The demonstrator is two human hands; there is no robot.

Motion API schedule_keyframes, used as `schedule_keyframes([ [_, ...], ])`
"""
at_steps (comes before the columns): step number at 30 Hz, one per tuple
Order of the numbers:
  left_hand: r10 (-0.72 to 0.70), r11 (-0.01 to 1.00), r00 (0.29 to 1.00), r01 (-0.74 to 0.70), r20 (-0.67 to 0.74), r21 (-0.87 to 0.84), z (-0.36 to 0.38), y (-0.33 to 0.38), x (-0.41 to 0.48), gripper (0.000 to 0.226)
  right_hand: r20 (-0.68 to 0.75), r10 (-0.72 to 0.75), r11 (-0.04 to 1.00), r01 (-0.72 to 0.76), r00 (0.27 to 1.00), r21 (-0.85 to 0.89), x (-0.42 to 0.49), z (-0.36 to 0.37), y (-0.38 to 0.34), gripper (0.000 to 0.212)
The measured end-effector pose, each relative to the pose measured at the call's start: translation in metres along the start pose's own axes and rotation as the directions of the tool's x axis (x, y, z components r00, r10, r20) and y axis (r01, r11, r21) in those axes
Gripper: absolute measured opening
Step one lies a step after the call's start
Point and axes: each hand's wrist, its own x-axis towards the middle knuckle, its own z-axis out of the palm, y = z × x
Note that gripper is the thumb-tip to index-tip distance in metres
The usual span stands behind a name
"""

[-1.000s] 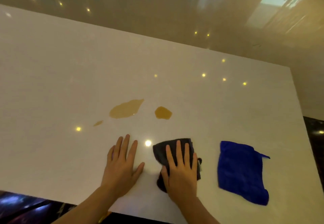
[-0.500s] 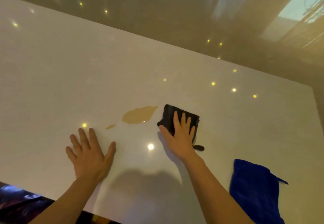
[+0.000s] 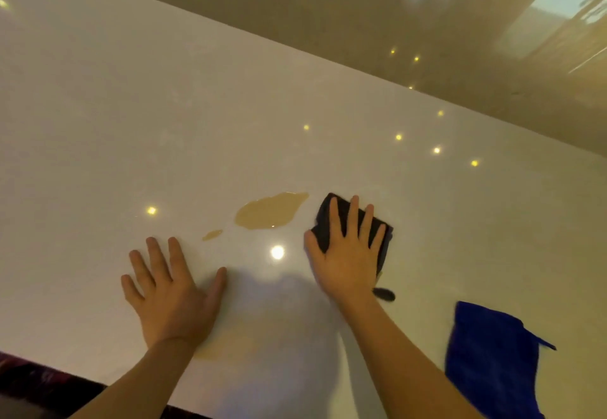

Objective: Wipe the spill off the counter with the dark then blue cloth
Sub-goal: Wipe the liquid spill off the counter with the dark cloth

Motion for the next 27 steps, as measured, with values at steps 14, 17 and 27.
schedule_keyframes([
  [14, 0.023, 1.000, 1.000, -0.023, -0.021, 0.003, 0.005, -0.006, 0.001, 0.101, 0.017, -0.018, 1.000, 0.019, 1.000, -0.016, 0.001, 0.001, 0.016, 0.070],
  [17, 0.033, 0.999, 0.999, -0.033, -0.031, 0.008, 0.007, -0.007, 0.002, 0.100, 0.120, -0.148, 0.989, 0.144, 0.982, 0.043, -0.063, 0.007, -0.005, 0.064],
  [27, 0.004, 1.000, 1.000, -0.005, 0.020, 0.029, -0.002, -0.002, 0.002, 0.100, 0.127, -0.098, 0.649, -0.033, 0.987, 0.760, -0.004, -0.021, -0.078, 0.046],
])
